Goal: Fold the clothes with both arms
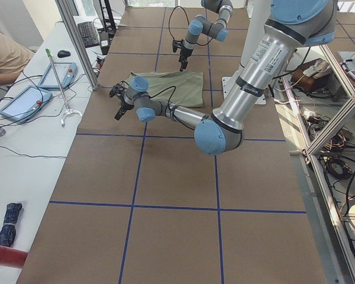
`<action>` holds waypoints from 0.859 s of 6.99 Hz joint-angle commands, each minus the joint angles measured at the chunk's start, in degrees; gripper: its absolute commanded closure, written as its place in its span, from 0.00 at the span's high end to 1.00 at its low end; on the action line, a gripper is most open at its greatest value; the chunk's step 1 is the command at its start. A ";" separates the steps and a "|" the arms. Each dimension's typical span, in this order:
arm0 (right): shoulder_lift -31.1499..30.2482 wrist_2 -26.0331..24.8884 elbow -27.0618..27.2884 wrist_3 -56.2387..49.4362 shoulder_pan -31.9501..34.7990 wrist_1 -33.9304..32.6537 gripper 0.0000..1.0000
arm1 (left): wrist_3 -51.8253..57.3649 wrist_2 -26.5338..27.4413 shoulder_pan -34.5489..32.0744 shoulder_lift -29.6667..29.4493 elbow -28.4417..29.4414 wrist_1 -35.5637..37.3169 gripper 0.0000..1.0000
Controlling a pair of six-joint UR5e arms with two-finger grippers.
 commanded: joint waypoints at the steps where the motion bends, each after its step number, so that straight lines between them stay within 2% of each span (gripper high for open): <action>1: 4.23 0.70 -8.22 -2.29 2.28 0.36 1.00 | -0.12 0.00 0.45 0.07 0.02 -0.01 1.00; 5: 4.24 0.70 -12.19 -5.62 2.54 -0.52 1.00 | -0.12 0.00 0.45 0.07 0.02 -0.01 1.00; 6: 4.15 2.70 -12.11 -7.37 4.02 -1.05 1.00 | -0.12 0.00 0.45 0.07 0.02 -0.01 1.00</action>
